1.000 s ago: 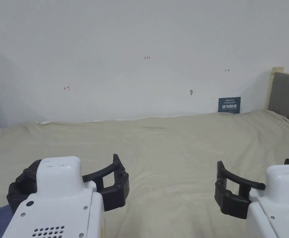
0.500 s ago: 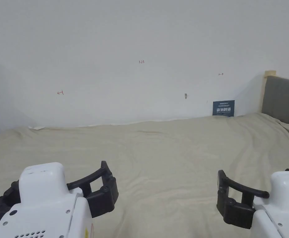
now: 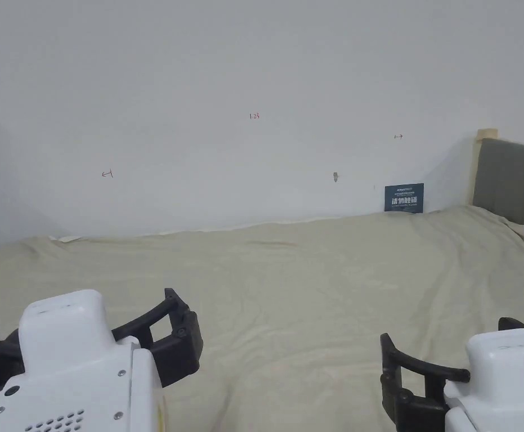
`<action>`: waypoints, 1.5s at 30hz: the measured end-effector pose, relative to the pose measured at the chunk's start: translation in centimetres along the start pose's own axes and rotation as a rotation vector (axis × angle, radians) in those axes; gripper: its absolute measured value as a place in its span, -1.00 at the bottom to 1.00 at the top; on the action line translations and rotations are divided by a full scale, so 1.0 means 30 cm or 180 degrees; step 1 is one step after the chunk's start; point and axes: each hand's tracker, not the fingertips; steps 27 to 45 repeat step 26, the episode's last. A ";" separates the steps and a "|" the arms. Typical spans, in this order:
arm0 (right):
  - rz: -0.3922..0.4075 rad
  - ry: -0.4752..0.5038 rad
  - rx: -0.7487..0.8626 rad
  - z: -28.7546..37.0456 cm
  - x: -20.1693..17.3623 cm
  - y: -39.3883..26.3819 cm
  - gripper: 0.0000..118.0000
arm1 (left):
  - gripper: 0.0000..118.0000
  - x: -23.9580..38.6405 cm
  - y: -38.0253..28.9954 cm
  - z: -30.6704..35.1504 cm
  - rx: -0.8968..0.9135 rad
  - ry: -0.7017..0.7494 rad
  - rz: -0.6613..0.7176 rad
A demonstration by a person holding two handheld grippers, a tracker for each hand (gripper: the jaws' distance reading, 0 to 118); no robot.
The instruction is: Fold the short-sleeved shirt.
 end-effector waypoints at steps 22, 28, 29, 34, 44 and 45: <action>0.0033 0.0030 -0.0035 -0.004 -0.010 -0.017 0.91 | 1.00 0.031 -0.044 -0.009 -0.0458 -0.0225 -0.0053; -0.0004 0.0019 -0.0045 -0.006 -0.005 -0.017 0.91 | 1.00 0.040 -0.046 -0.007 -0.0500 -0.0263 -0.0118; -0.0004 0.0019 -0.0045 -0.006 -0.005 -0.017 0.91 | 1.00 0.040 -0.046 -0.007 -0.0500 -0.0263 -0.0118; -0.0004 0.0019 -0.0045 -0.006 -0.005 -0.017 0.91 | 1.00 0.040 -0.046 -0.007 -0.0500 -0.0263 -0.0118; -0.0004 0.0019 -0.0045 -0.006 -0.005 -0.017 0.91 | 1.00 0.040 -0.046 -0.007 -0.0500 -0.0263 -0.0118; -0.0004 0.0019 -0.0045 -0.006 -0.005 -0.017 0.91 | 1.00 0.040 -0.046 -0.007 -0.0500 -0.0263 -0.0118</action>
